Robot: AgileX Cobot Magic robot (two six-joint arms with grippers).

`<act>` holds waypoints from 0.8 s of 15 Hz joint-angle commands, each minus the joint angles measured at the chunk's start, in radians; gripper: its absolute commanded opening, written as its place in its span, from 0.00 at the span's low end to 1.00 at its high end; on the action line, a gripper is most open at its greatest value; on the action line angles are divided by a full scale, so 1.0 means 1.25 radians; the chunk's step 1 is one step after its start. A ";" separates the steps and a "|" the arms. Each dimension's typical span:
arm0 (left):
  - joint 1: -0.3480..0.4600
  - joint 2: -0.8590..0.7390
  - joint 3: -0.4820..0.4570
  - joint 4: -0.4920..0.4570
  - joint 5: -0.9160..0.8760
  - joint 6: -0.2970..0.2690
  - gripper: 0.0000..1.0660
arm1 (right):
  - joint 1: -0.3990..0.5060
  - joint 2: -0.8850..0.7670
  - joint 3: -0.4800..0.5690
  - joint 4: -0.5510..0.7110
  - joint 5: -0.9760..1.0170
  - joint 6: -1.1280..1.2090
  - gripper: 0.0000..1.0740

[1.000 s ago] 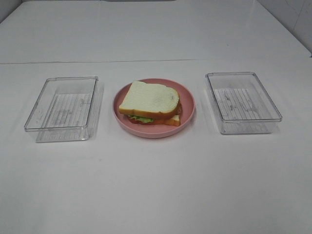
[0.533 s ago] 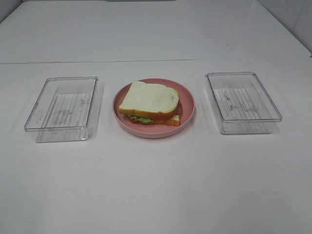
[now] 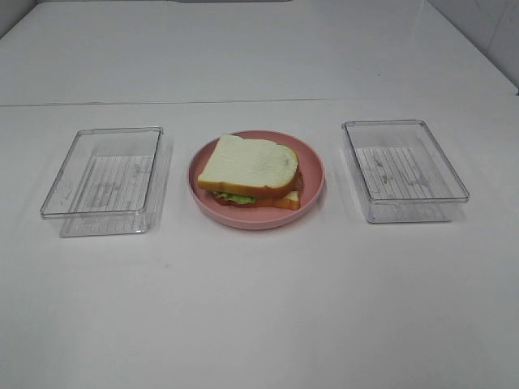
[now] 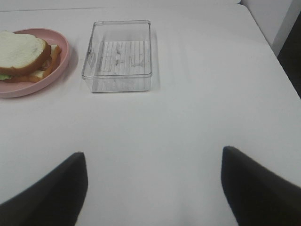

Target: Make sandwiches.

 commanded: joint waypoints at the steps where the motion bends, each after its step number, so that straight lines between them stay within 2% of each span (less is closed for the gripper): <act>1: 0.002 -0.019 0.001 -0.006 -0.007 -0.005 0.82 | -0.006 -0.011 0.001 -0.002 -0.010 0.001 0.70; 12: 0.001 -0.020 0.001 -0.006 -0.007 -0.005 0.82 | -0.006 -0.011 0.001 -0.002 -0.010 0.001 0.70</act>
